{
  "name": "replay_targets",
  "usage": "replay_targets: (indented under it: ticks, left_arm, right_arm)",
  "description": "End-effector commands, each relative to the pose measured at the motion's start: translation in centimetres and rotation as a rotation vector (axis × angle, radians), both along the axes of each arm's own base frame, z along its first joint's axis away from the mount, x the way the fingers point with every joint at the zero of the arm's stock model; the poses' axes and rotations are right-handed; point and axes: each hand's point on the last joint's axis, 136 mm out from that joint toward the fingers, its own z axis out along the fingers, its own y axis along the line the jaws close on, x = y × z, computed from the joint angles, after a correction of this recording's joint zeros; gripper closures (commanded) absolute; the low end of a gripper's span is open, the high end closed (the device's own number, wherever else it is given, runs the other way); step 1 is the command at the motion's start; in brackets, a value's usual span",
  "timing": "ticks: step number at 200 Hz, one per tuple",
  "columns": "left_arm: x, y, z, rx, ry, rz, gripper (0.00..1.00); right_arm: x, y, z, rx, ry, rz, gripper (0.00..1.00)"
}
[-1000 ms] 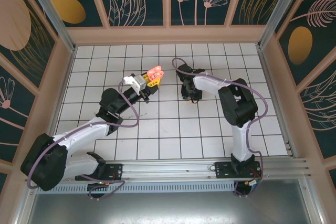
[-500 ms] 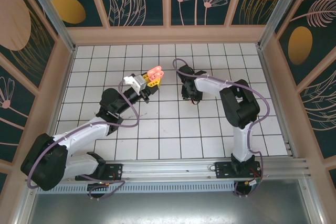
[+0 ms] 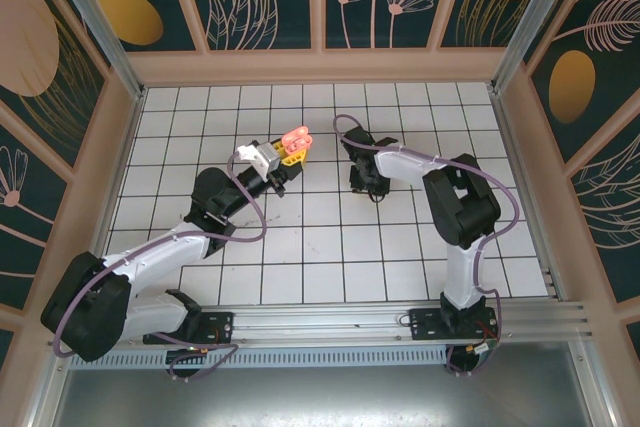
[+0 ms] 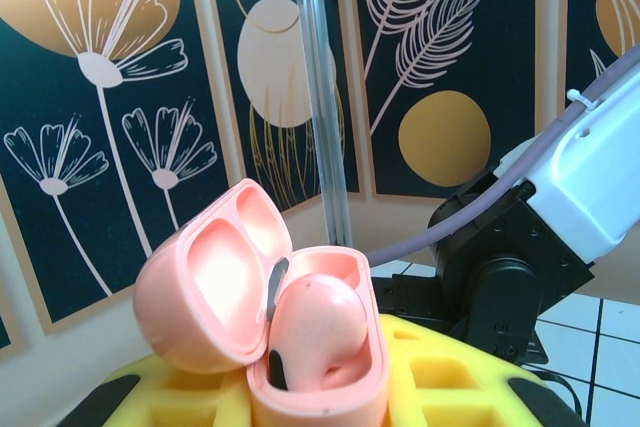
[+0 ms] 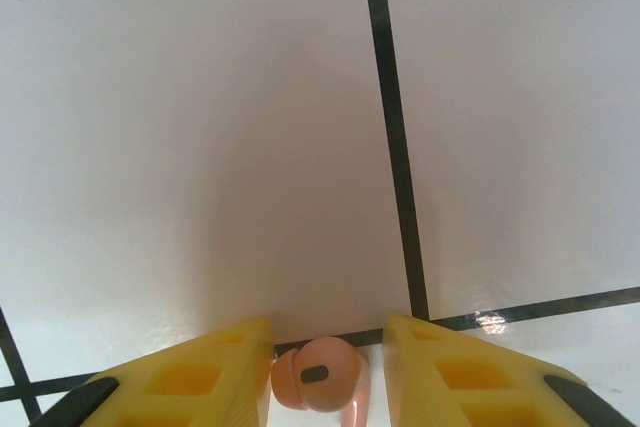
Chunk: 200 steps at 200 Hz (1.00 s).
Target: Insert wireless bluetooth earbuds into charging case
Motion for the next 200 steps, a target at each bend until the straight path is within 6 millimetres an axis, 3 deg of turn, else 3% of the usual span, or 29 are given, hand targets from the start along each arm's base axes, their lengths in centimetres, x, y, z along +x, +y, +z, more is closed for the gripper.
replay_targets:
  ticks: [1,143,200]
  left_arm:
    - [-0.2,-0.1,1.9,-0.035,-0.041,-0.011,1.0]
    - [-0.1,-0.1,1.9,-0.031,-0.035,-0.008,1.0]
    - [0.0,-0.2,1.8,-0.023,-0.031,-0.007,1.0]
  right_arm:
    - [-1.1,-0.5,-0.8,-0.025,0.043,0.024,0.65]
    - [-1.7,-0.5,-1.7,-0.051,0.057,0.094,0.74]
    - [-1.2,0.0,1.0,0.006,-0.031,0.083,0.75]
